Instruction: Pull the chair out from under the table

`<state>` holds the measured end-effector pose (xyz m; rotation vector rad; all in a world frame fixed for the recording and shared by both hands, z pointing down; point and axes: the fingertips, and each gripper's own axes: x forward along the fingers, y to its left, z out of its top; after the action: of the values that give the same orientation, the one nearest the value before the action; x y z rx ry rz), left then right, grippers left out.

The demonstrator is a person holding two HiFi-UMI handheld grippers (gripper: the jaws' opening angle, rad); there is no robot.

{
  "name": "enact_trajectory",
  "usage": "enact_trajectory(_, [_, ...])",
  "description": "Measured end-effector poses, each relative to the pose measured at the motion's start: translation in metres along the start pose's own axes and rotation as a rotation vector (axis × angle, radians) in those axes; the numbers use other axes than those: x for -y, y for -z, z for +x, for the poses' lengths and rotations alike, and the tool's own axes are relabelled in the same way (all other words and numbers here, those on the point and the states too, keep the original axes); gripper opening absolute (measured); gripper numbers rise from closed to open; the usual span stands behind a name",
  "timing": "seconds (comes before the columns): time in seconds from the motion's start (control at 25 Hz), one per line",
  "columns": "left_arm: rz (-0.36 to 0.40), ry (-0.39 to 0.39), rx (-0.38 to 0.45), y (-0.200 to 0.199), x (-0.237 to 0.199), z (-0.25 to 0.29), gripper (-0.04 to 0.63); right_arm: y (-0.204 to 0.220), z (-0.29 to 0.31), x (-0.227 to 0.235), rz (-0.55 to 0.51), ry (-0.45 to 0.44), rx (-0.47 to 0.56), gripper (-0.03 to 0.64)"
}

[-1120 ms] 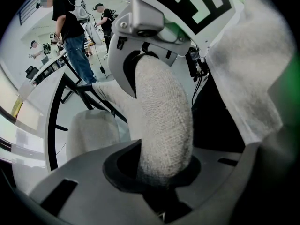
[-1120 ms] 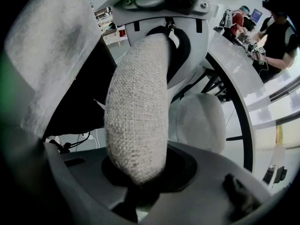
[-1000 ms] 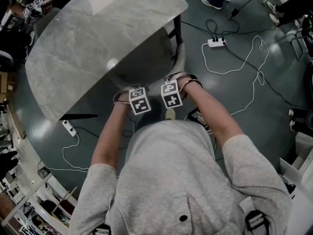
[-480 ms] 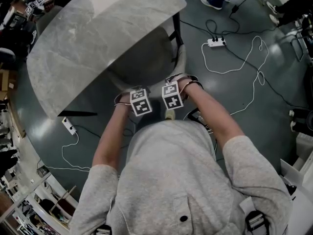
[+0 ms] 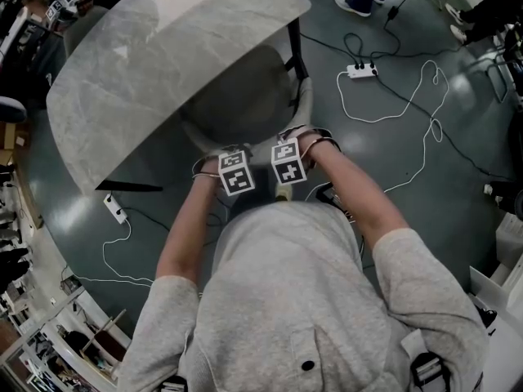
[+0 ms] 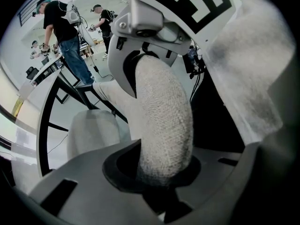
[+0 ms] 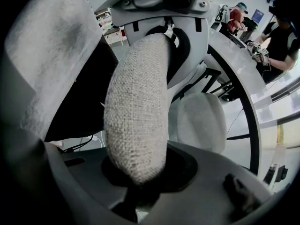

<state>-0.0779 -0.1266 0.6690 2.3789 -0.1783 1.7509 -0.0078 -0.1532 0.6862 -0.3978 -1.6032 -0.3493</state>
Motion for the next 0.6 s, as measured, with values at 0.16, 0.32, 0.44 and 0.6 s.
enact_trajectory(0.16, [0.0, 0.002, 0.001, -0.002, 0.008, 0.003, 0.092, 0.001, 0.001, -0.009, -0.001, -0.003, -0.001, 0.091])
enact_trajectory(0.32, [0.003, 0.0, -0.001, -0.004, 0.017, 0.005, 0.092, 0.001, 0.002, -0.019, 0.001, -0.007, 0.0, 0.091])
enact_trajectory(0.44, [0.004, -0.003, -0.001, -0.005, 0.024, 0.005, 0.092, -0.001, 0.0, -0.024, -0.007, -0.001, 0.001, 0.091])
enact_trajectory(0.6, [0.003, -0.007, -0.001, -0.007, 0.033, 0.006, 0.092, -0.001, 0.0, -0.035, -0.005, -0.006, -0.003, 0.091])
